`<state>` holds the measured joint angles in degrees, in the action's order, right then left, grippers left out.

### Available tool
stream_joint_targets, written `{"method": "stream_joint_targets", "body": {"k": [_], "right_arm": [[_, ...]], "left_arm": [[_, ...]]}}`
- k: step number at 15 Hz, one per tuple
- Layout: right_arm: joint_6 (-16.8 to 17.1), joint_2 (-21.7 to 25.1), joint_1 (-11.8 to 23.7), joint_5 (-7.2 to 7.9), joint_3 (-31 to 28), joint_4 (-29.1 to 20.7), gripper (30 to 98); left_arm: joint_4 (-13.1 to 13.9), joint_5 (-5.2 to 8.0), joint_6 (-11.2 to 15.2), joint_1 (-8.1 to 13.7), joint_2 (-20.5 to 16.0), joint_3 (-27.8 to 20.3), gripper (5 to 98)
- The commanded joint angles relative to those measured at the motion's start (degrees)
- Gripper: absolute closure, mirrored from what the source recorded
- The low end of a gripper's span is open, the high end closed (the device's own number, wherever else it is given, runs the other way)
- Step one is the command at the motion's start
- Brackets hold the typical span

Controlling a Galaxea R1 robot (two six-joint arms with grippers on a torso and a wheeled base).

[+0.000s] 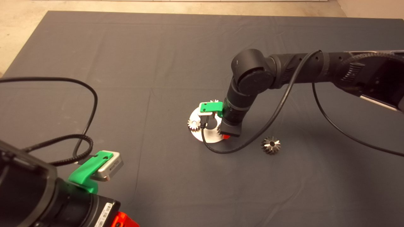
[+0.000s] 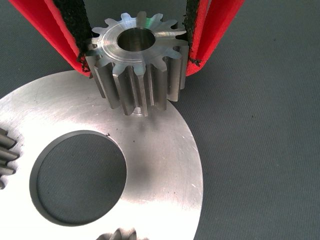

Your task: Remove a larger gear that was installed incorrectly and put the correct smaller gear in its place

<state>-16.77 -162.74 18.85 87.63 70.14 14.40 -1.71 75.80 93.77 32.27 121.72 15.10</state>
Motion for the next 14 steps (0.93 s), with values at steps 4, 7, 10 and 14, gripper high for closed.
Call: {"method": "stream_joint_targets", "body": {"k": [4,7,10,14], "right_arm": [[-0.28,-0.61,1.17,7.38,0.09,3.0,86.4],[-0.28,-0.53,1.11,7.38,0.06,3.0,86.3],[-0.28,-0.53,1.11,7.38,0.06,3.0,86.4],[-0.36,-0.61,1.02,7.38,0.06,3.0,86.4]], "left_arm": [[0.83,-0.39,-0.05,0.43,-0.29,-0.88,12.7],[0.83,-0.41,-0.08,0.43,-0.29,-0.88,12.7],[0.83,-0.47,-0.07,0.43,-0.29,-0.88,12.7],[0.83,-0.48,-0.08,0.43,-0.29,-0.88,12.7]]}}
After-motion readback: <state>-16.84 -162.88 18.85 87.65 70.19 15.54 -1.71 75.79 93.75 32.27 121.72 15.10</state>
